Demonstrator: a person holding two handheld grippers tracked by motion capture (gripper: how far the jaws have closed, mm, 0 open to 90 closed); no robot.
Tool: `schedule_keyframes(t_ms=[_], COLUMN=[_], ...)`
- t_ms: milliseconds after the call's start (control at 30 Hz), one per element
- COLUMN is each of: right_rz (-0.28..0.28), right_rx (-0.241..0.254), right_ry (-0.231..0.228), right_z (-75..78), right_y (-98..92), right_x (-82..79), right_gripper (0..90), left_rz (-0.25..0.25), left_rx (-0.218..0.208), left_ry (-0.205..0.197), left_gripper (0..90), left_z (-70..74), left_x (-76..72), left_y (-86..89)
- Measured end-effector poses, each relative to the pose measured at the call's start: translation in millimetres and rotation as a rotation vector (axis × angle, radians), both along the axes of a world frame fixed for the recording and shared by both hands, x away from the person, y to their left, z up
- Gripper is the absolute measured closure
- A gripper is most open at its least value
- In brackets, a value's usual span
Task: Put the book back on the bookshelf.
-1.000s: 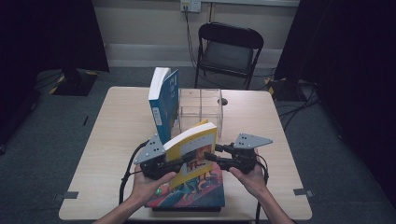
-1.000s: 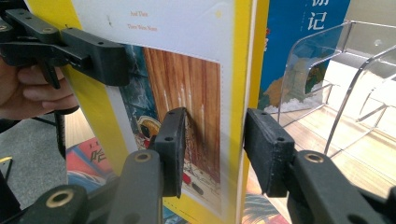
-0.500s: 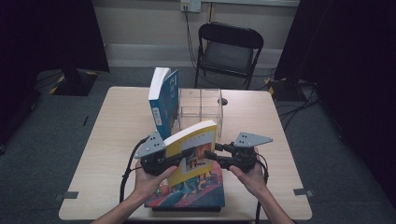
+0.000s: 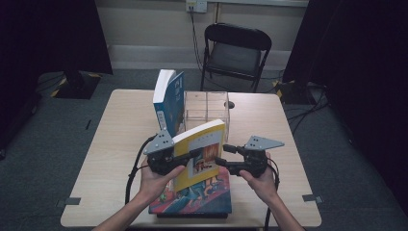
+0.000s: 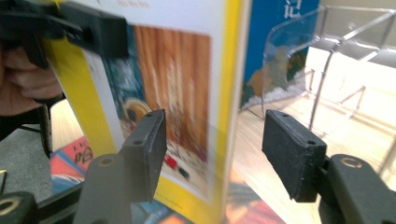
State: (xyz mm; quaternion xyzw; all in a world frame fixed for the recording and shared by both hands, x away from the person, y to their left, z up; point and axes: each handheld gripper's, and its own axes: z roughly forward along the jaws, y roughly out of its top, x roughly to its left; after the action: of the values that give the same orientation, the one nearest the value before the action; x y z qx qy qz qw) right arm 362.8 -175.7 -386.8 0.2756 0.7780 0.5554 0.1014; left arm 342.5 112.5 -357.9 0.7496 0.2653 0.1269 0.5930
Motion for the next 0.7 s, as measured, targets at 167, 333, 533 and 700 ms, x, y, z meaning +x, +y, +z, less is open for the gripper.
schedule_keyframes(t_ms=[167,333,533,700], right_rz=[-0.05,-0.142,-0.186,-0.226], right_rx=[-0.019,-0.022,-0.031,-0.068], right_ry=[0.021,0.053,0.063,0.103], right_z=[-13.0,-25.6,-31.1,-41.2], right_y=[-20.4,-48.6,-66.1,-74.4], right_x=[-6.1,-3.9,-5.9,0.5], right_gripper=[36.6,34.6,32.1,24.5], left_rz=[0.019,0.009,0.035,0.069], left_rx=[-0.018,-0.006,-0.011,-0.018], left_ry=[0.008,0.021,0.034,0.038], left_gripper=[75.5,75.7,75.7,75.7], left_z=[-2.8,0.4,0.2,-0.7], left_x=[2.2,6.7,8.2,7.1], left_y=[3.6,8.0,10.3,11.3])
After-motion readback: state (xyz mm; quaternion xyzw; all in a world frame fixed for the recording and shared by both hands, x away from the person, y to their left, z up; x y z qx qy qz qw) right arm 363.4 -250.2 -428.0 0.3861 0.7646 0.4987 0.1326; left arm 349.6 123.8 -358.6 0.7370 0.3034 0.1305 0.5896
